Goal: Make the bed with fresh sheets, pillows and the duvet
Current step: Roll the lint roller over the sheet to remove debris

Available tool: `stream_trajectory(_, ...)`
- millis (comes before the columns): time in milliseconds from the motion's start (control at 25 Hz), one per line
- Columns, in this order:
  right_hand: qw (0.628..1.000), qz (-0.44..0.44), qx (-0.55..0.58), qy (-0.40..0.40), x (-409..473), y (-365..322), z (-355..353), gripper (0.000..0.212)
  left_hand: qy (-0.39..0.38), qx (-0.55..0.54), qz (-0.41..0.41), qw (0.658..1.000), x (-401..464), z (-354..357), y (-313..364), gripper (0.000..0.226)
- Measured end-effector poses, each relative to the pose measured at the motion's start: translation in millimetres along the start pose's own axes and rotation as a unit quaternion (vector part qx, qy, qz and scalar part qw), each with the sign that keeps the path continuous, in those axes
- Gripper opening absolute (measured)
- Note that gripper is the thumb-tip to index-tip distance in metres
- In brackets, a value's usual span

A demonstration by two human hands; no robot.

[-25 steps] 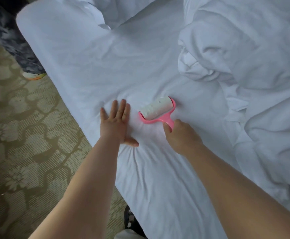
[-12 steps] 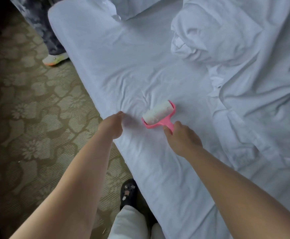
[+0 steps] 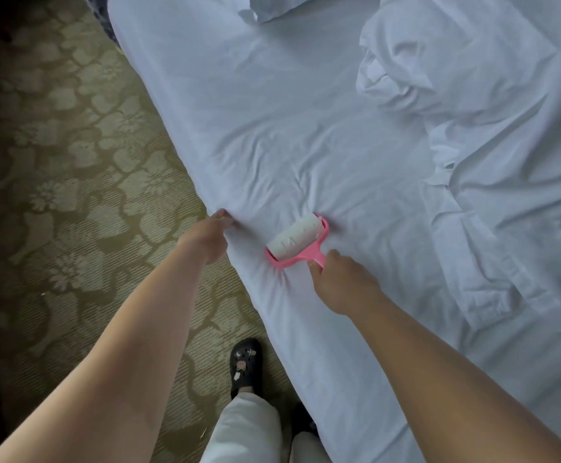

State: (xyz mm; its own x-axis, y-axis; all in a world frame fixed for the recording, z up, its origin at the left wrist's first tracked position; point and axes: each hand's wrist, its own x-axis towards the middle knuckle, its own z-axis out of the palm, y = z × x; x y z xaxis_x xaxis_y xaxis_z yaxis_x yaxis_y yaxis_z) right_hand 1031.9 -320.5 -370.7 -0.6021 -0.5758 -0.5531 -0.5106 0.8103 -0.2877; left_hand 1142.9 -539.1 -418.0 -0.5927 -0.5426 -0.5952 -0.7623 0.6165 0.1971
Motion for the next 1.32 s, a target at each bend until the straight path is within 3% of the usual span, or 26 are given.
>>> stream_trajectory(360,1.0,-0.001,0.017,0.003,84,-87,-19,0.045,0.003,-0.014,0.009,1.0,55,-52,-37,0.08)
stream_trajectory(720,0.998,0.0,0.054,0.015,175,-167,-36,0.046,0.071,-0.013,0.0,0.997,127,-87,-75,0.083)
stream_trajectory(960,0.998,-0.004,0.059,0.012,194,-182,-39,0.045,0.059,-0.11,0.002,0.992,138,-84,-77,0.09)
stream_trajectory(1080,0.998,-0.007,0.059,0.011,192,-185,-40,0.046,0.022,-0.07,-0.004,0.997,138,-90,-83,0.095)
stream_trajectory(1320,0.998,-0.004,0.059,0.011,168,-167,-36,0.046,0.026,0.08,-0.031,0.996,119,-98,-68,0.093)
